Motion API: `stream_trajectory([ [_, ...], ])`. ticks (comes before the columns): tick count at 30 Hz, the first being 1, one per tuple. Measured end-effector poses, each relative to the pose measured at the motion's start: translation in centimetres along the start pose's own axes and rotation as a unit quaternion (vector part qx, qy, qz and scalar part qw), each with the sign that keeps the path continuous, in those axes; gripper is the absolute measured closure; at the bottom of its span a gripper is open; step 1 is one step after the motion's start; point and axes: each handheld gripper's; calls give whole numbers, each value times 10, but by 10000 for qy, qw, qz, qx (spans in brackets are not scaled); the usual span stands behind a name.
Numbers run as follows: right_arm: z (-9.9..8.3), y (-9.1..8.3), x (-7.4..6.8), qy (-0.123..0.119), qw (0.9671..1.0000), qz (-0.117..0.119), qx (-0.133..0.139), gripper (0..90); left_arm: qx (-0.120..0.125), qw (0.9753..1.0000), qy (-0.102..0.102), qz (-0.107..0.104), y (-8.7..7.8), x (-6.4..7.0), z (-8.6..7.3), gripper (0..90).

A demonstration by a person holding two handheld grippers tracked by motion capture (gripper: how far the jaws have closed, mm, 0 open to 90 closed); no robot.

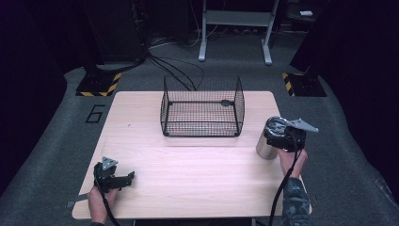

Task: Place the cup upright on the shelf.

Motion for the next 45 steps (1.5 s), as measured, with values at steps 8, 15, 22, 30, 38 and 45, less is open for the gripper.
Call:
stream_trajectory([
  [8,0,2,-1,-8,10000,-54,7,22,30,10000,-8,18,0,0,0,40],
  [15,0,3,-2,-14,9999,-103,76,28,6,10000,-3,2,0,0,0,40],
  [22,0,3,-3,-48,9999,-150,54,32,5,10000,-1,2,0,0,0,40],
  [30,0,3,-6,-101,9999,-103,66,35,6,10000,-5,2,0,0,0,40],
  [38,4,-4,-13,-167,9998,-10,123,35,29,10000,-9,18,0,0,0,40],
  [45,13,-16,-22,-264,9993,178,186,35,6,10000,-2,2,0,0,0,41],
])
Point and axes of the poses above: each handheld gripper's, and its own axes: y roughly forward along the jaws, z roughly out of its top, x roughly to its right, and after that the axes turned 1 degree about -y, right-handed
